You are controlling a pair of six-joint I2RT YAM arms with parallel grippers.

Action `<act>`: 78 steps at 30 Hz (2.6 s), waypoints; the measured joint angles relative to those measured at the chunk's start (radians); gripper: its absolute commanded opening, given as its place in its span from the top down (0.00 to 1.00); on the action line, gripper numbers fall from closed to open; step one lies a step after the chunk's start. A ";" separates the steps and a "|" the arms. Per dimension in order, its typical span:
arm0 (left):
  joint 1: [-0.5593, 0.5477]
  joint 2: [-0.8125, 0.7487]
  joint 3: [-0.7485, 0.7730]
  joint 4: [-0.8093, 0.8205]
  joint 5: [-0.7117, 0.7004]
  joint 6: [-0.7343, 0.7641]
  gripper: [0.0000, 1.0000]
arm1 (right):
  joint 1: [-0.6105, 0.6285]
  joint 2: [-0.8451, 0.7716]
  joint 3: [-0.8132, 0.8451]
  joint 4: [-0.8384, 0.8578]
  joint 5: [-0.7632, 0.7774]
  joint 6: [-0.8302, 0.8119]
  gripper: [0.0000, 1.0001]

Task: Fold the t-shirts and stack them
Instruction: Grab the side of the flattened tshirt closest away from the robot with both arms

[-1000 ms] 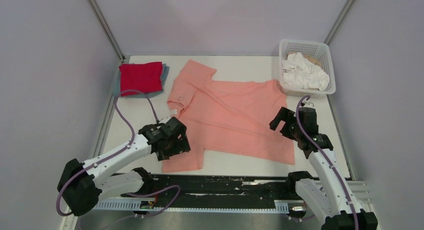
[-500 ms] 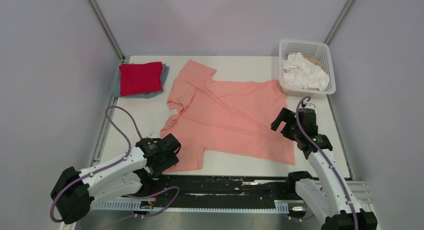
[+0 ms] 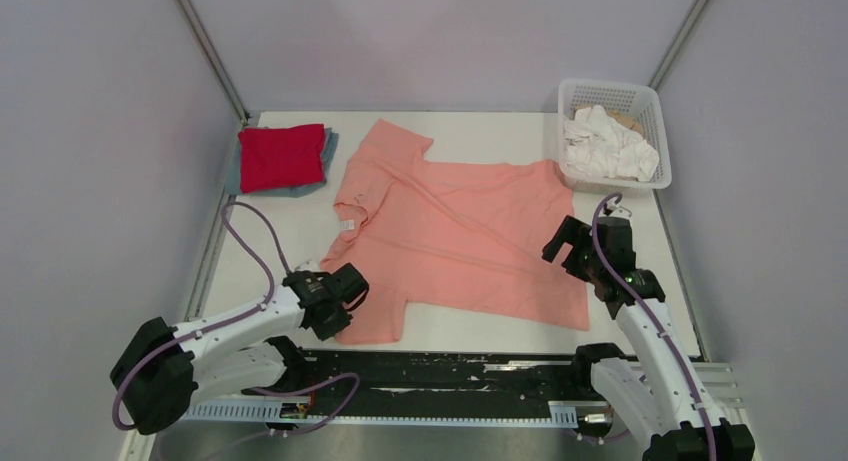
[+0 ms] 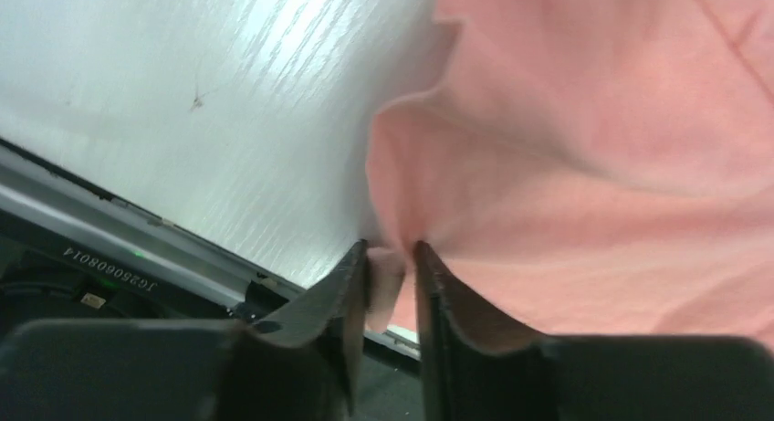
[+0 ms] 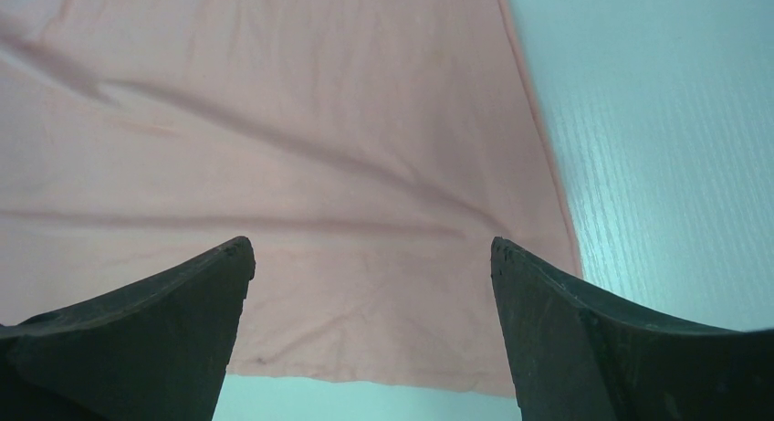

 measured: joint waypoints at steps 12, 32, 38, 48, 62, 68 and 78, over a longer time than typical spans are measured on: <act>-0.002 0.003 0.020 0.099 0.089 0.163 1.00 | 0.000 0.002 0.001 -0.103 0.044 0.077 0.00; -0.244 -0.039 0.087 0.078 0.266 0.203 1.00 | 0.000 -0.039 0.006 -0.206 0.095 0.193 0.00; -0.244 -0.048 0.089 0.183 0.272 0.320 1.00 | 0.000 -0.089 0.007 -0.274 0.091 0.285 0.00; -0.244 -0.048 0.087 0.246 0.259 0.394 1.00 | 0.000 0.027 -0.104 -0.318 -0.009 0.364 0.02; -0.240 -0.050 0.084 0.247 0.222 0.426 1.00 | 0.000 -0.132 -0.218 -0.266 0.043 0.441 0.47; -0.236 -0.050 0.084 0.242 0.218 0.426 1.00 | 0.000 -0.147 -0.223 -0.257 0.051 0.446 0.82; -0.229 -0.064 0.084 0.237 0.206 0.430 1.00 | 0.000 -0.145 -0.229 -0.225 0.045 0.441 1.00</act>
